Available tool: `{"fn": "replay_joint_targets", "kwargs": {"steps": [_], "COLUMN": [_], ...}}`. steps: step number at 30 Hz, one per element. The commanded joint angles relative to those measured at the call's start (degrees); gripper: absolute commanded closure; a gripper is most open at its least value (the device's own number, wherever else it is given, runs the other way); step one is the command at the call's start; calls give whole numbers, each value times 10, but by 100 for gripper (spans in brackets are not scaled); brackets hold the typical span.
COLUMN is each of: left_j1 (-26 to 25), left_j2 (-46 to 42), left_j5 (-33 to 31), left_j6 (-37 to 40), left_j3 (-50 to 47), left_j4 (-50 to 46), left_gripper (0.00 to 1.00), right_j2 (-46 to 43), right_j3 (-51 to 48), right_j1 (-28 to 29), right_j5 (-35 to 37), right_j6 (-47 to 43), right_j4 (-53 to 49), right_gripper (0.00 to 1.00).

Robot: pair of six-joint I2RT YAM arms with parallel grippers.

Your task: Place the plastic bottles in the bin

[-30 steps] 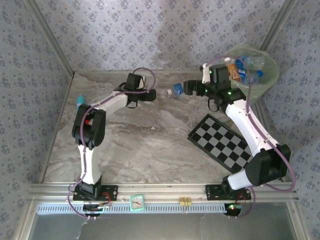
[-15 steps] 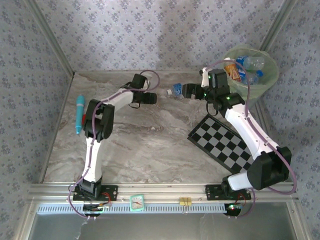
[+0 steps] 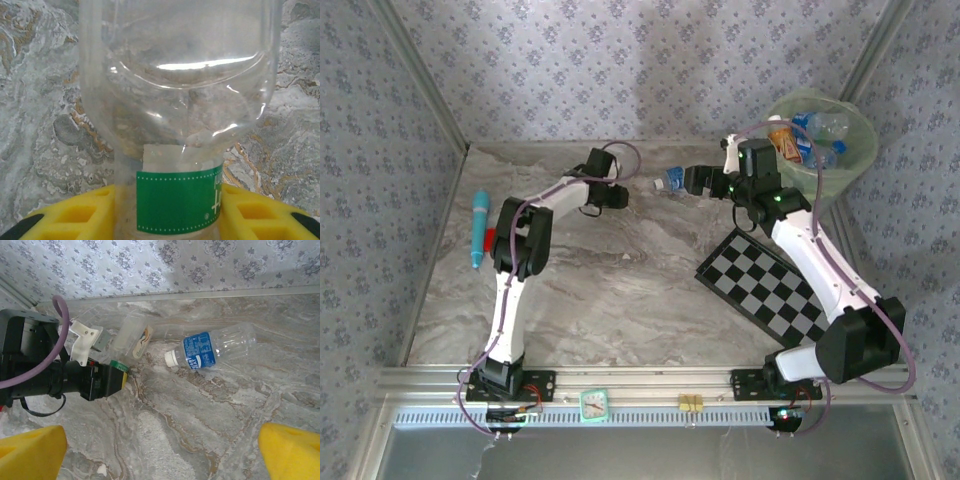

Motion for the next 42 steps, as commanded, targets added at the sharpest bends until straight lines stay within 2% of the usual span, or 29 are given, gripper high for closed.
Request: {"fn": "replay_joint_targets", "kwargs": {"steps": [1,11,16,20,28,31,40,42], "left_j1": [-1,-16,-35,-62,-100,-112,-139,-143], "left_j2": [-67,-246,-301,-339,-390,-402,-415,-415], "left_j5": [30,129,162,162,150,149,146,146], "left_j6": [-16,-90,-119,-118,-97,-93,-85,-84], "left_j3": [-50,-267,-334,-373,-409,-420,-433,-432], "left_j4": [51,301,387,417,418,420,415,412], "left_gripper": [57,58,59,59,59,59,59,58], "right_j2": [9,69,102,127,153,160,157,158], "right_j3": [2,20,30,43,55,61,57,57], "right_j1": [3,2,6,14,22,22,22,21], "right_j5": [-30,-140,-202,-233,-239,-240,-236,-240], "right_j6": [25,92,132,151,163,164,156,158], "right_j4": [23,109,158,179,189,184,184,189], "right_gripper": [0,0,0,0,0,3,28,36]}}
